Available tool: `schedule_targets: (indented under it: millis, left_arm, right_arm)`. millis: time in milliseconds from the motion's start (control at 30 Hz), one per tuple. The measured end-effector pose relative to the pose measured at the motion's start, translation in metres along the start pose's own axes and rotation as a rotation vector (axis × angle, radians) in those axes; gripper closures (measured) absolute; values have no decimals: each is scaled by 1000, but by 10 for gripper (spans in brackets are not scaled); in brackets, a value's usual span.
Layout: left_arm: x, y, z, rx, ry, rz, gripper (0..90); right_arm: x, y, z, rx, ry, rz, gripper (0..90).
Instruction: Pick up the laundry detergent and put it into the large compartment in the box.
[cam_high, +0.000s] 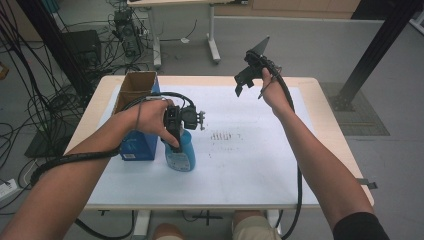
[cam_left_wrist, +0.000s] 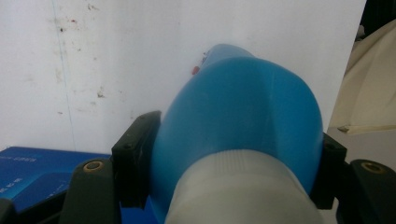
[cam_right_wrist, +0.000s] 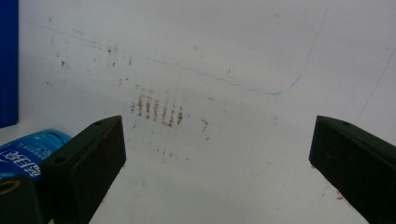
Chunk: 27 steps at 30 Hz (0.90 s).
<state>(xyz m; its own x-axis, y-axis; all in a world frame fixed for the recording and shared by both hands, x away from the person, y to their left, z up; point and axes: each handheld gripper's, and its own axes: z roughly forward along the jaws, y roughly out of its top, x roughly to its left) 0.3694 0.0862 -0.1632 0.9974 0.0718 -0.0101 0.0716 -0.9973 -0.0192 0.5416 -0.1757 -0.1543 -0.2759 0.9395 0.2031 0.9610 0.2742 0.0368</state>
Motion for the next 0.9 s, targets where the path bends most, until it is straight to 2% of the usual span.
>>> schedule_targets:
  millis: [900]
  left_arm:
    - [-2, 0, 0, 3, 4, -14, 342]
  right_arm:
    - [0, -1, 0, -3, 2, -2, 38]
